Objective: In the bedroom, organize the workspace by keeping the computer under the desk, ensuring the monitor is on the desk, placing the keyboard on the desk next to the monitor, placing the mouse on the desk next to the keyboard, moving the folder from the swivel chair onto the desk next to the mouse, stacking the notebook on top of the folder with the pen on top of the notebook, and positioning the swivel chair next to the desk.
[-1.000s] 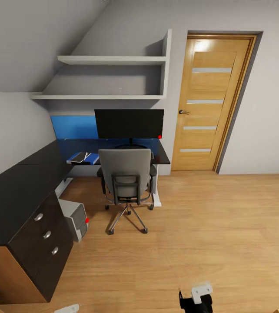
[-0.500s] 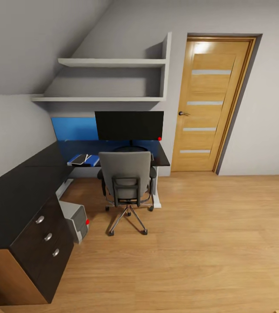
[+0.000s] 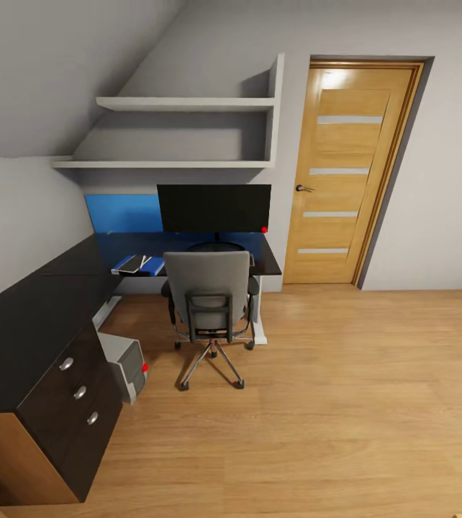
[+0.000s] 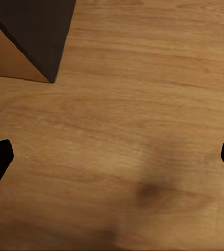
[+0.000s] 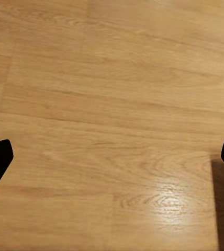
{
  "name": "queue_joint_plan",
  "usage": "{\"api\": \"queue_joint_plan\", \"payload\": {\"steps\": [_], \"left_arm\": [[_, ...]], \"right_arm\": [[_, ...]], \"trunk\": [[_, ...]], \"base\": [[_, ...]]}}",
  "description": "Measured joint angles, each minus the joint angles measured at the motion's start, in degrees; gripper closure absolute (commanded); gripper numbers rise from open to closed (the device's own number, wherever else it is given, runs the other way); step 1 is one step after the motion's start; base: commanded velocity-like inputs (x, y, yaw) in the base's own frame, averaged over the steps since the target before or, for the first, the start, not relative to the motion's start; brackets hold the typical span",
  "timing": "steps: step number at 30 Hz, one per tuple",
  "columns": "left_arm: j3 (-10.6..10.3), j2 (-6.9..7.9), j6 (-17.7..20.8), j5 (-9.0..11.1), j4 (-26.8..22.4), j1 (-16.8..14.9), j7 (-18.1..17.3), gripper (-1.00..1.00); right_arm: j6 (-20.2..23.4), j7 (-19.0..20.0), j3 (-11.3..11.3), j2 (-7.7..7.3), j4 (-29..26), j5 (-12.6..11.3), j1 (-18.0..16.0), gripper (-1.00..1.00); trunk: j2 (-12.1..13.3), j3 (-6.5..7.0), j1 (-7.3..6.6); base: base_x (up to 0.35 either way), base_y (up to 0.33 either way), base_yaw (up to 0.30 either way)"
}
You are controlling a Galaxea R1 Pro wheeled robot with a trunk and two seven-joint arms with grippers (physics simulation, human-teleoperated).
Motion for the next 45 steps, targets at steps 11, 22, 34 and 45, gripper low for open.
{"api": "queue_joint_plan", "payload": {"steps": [11,22,34,45], "left_arm": [[0.0,-0.32,0.1,-0.1,0.0,0.0,0.0,-1.0],[0.0,-0.77,0.8,-0.1,0.0,0.0,-0.1,-1.0],[0.0,-0.79,6.1,-0.2,0.0,0.0,0.0,-1.0],[0.0,-0.79,8.7,-0.3,0.0,0.0,0.0,-1.0]], "right_arm": [[0.0,0.0,0.0,0.0,0.0,0.0,0.0,-1.0],[0.0,0.0,0.0,0.0,0.0,0.0,0.0,-1.0],[0.0,0.0,0.0,0.0,0.0,0.0,0.0,-1.0],[0.0,0.0,0.0,0.0,0.0,0.0,0.0,-1.0]], "trunk": [[0.0,0.0,0.0],[0.0,0.0,0.0],[0.0,0.0,0.0],[0.0,0.0,0.0]], "base": [[0.0,0.0,0.0],[0.0,0.0,0.0],[0.0,0.0,0.0],[0.0,0.0,0.0]]}}
